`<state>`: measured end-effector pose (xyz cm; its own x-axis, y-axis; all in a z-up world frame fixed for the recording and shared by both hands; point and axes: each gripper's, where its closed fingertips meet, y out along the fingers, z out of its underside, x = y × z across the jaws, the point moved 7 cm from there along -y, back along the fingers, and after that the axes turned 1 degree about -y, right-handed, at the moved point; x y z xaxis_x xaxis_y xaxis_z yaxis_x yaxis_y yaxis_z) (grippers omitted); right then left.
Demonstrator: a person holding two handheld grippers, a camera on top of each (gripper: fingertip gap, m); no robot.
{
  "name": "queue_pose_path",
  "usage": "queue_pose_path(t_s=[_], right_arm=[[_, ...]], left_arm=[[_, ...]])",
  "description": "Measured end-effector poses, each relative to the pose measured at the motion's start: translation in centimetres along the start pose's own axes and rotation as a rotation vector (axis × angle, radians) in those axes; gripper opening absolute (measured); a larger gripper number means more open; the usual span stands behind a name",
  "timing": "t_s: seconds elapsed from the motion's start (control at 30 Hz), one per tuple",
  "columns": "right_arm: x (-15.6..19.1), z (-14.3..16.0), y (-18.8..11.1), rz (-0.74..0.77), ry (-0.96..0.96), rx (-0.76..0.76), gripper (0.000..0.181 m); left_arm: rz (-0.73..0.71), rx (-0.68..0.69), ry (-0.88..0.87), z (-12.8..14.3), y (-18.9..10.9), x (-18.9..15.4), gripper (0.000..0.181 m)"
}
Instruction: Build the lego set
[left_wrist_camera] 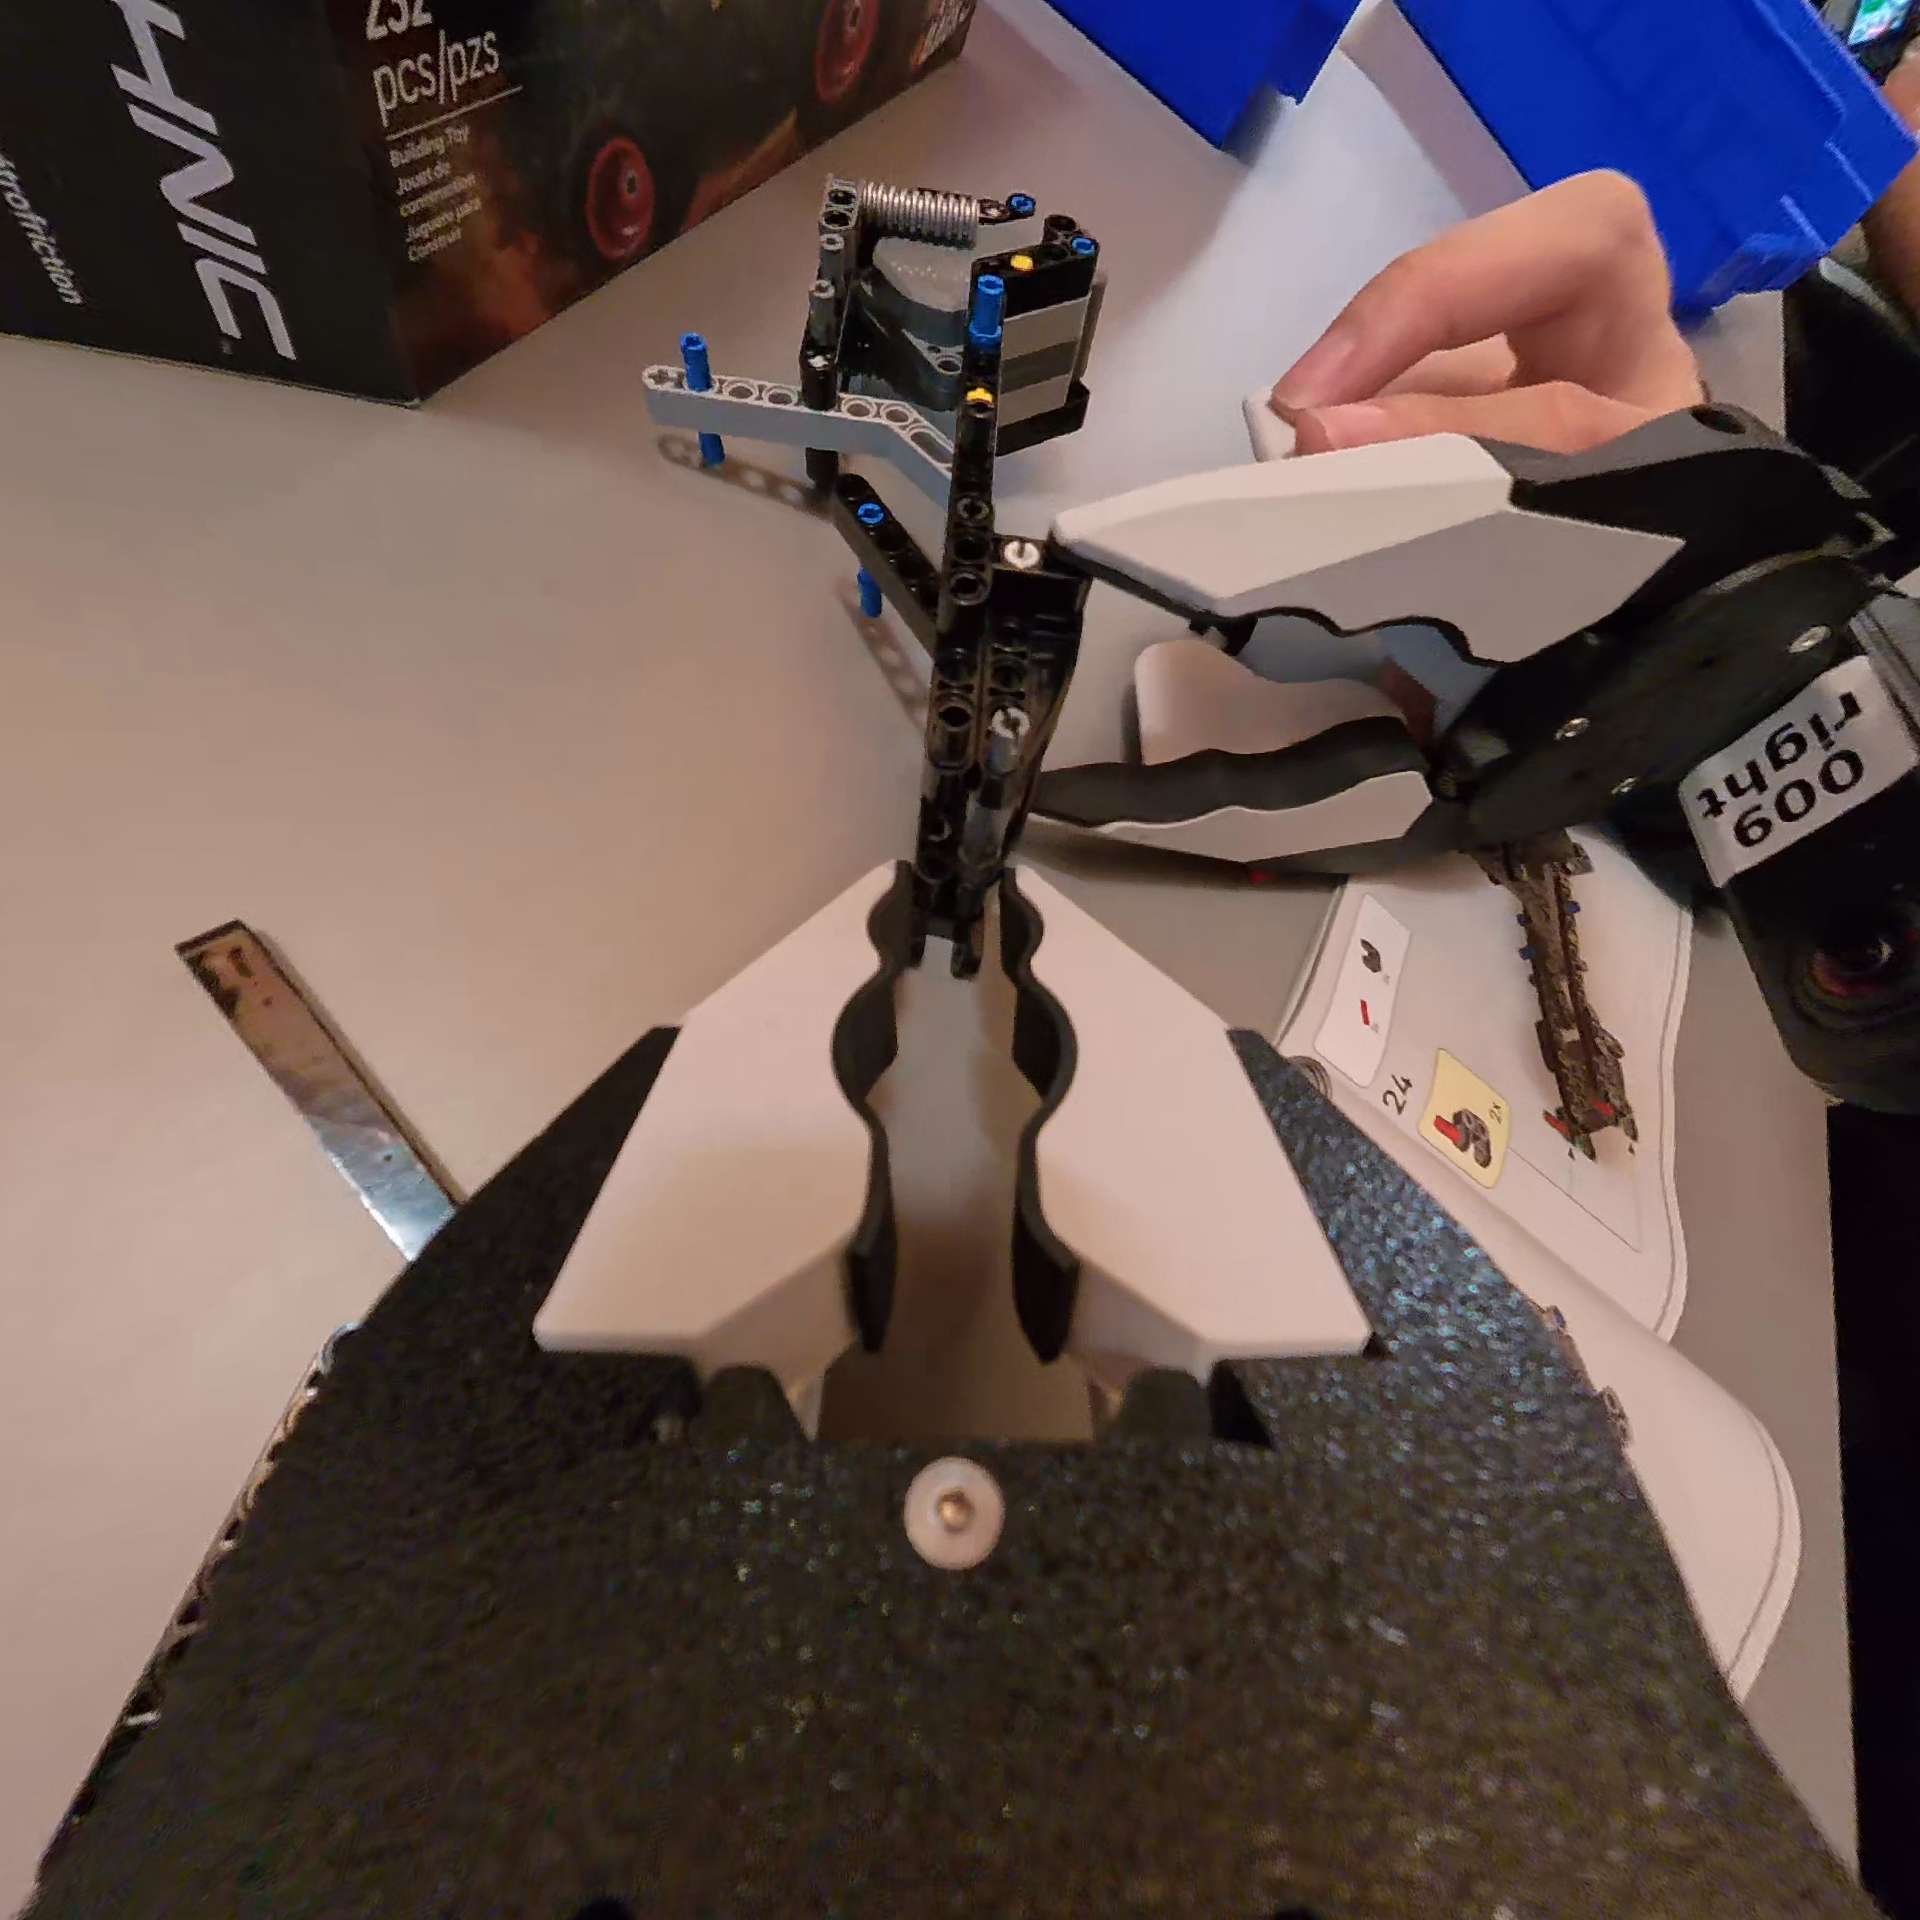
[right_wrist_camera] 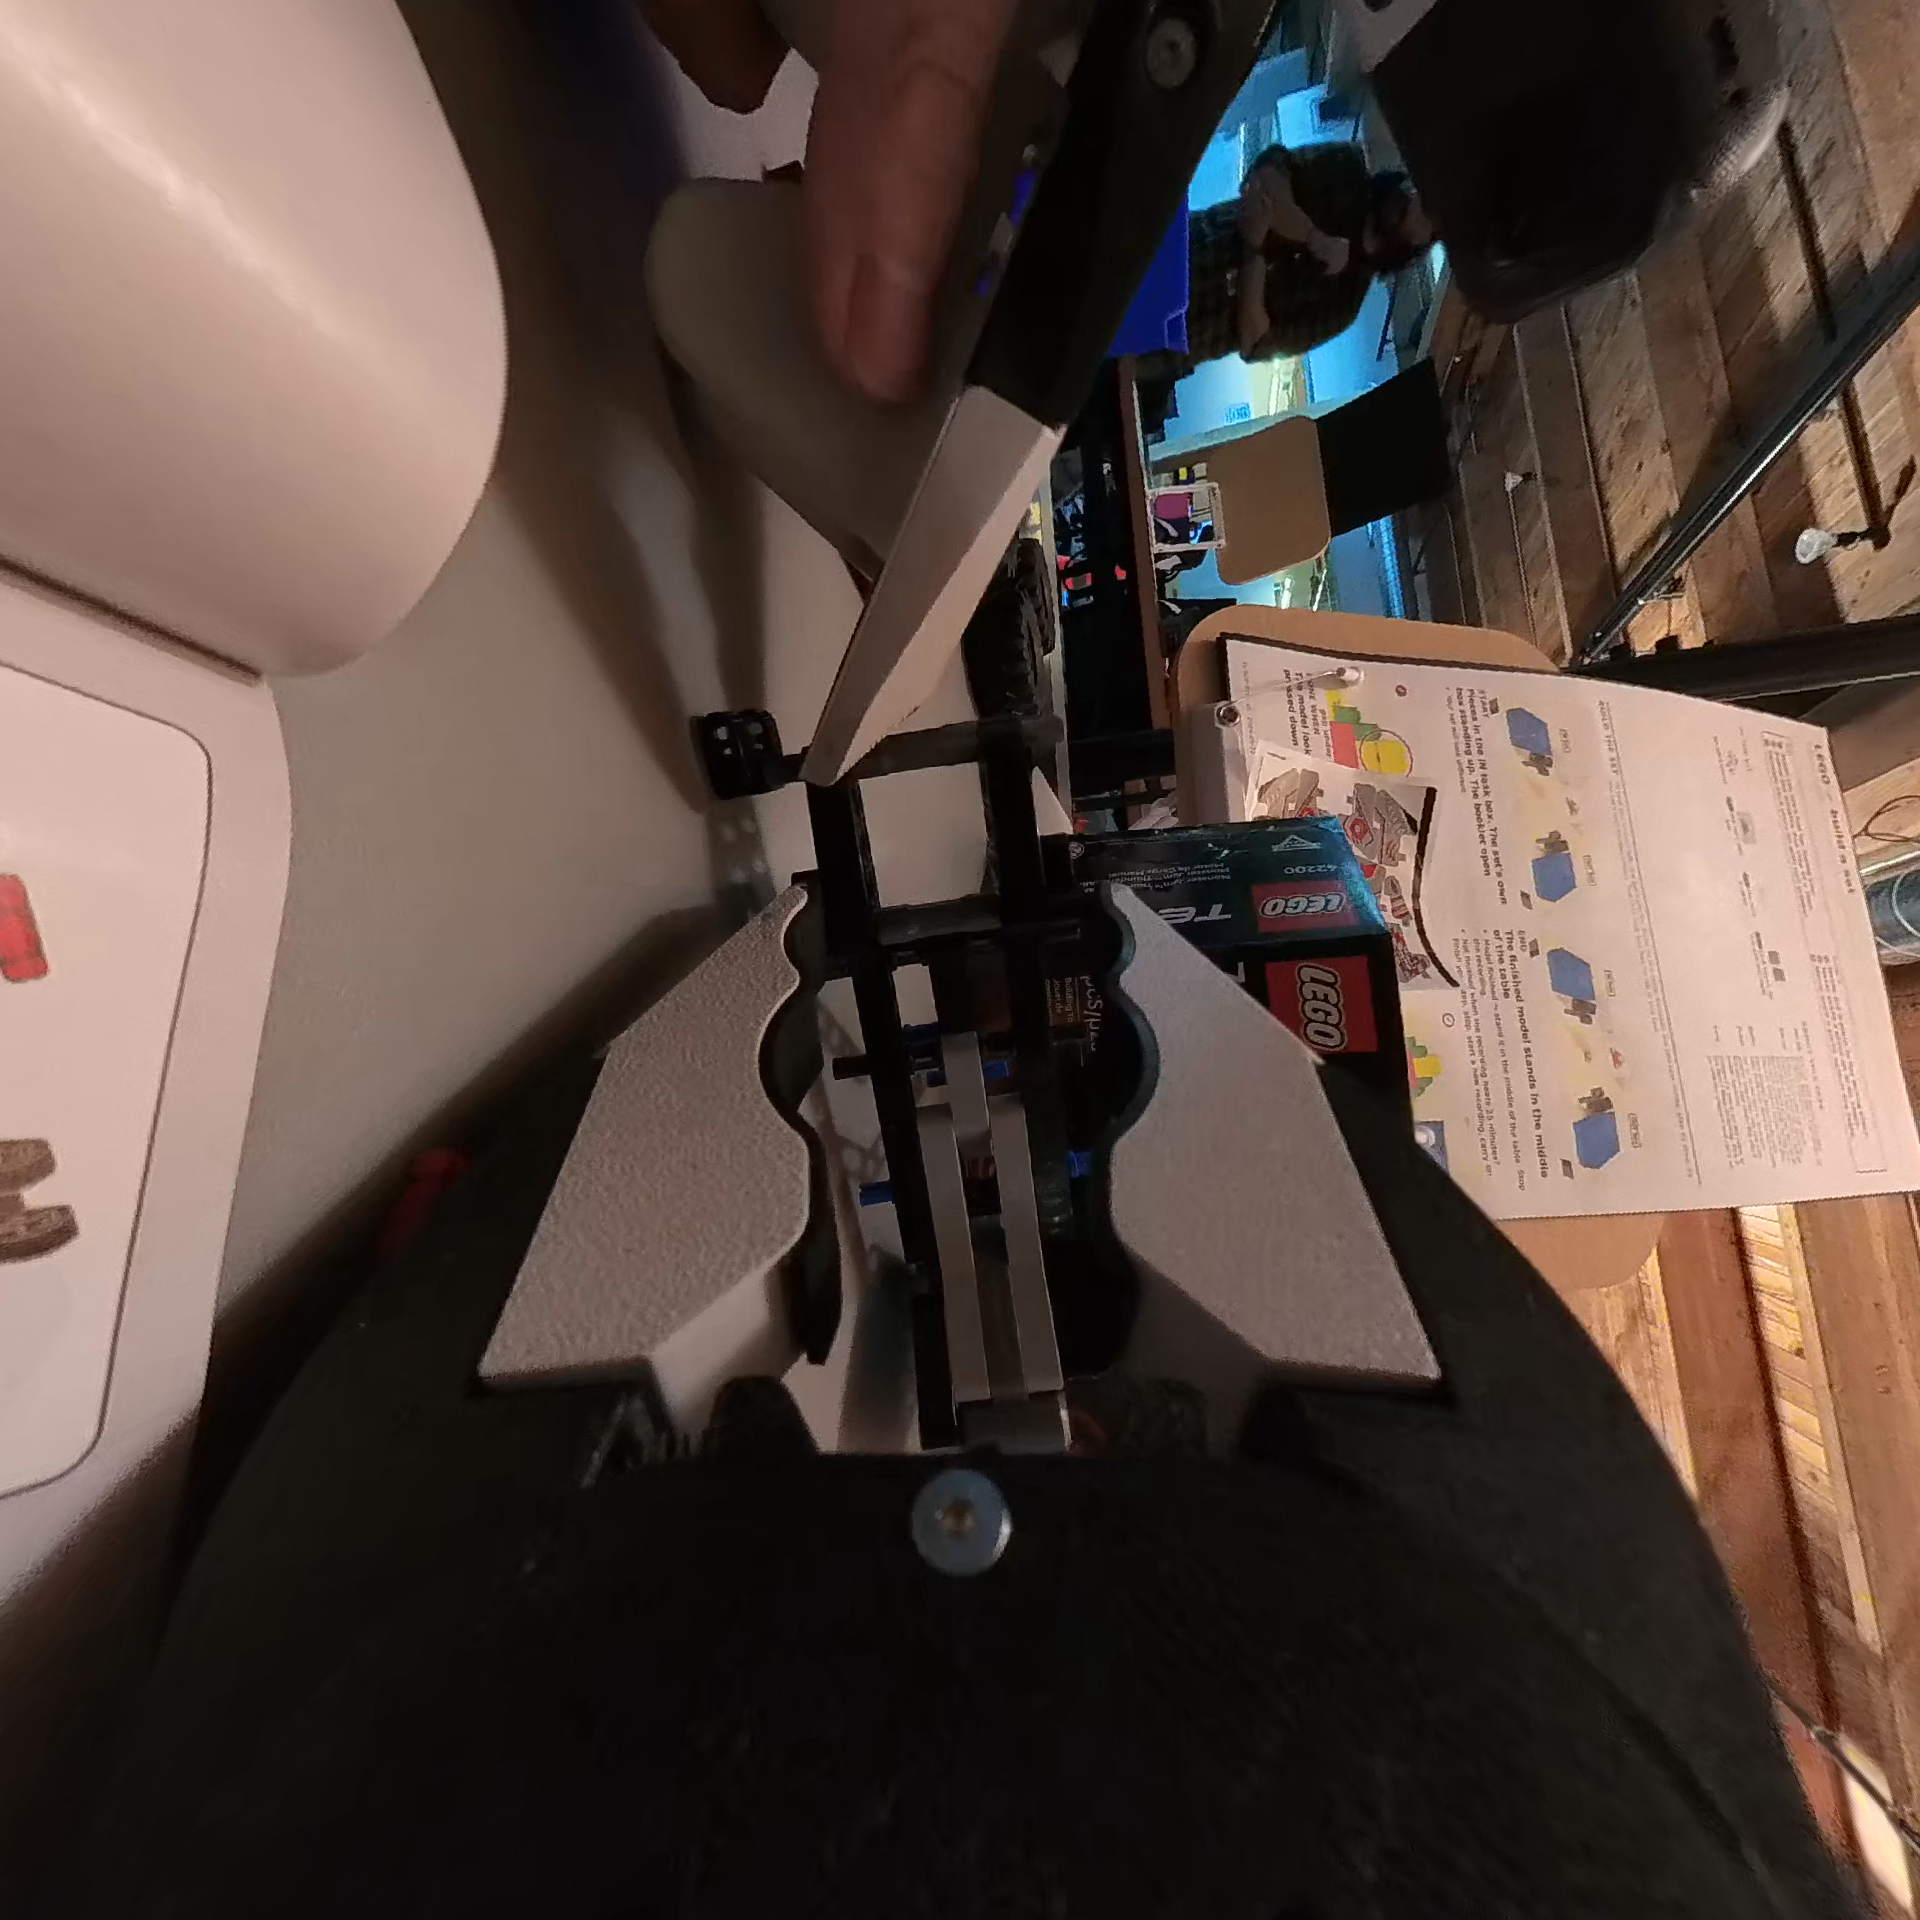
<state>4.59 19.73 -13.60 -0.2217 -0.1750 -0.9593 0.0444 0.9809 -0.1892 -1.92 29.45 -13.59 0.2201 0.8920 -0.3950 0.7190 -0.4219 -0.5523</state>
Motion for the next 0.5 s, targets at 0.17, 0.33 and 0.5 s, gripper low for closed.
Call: queue_pose_path(t_s=[0.17, 0.33, 0.5], right_arm=[[-0.2, -0.1, -0.4, -0.006, -0.013, -0.032, 0.056], [-0.5, -0.3, -1.3, -0.091, 0.154, -0.116, 0.055], [-1.8, 0.4, -1.4, -0.273, 0.302, -0.123, 0.052]], left_arm=[[-0.071, 0.023, 0.166, 0.0, 0.1, -0.6, 0.014], [-0.185, 0.075, 0.396, 0.1, 0.3, -1.5, 0.014], [-0.169, 0.066, 0.410, 0.1, 0.3, -1.3, 0.013]])
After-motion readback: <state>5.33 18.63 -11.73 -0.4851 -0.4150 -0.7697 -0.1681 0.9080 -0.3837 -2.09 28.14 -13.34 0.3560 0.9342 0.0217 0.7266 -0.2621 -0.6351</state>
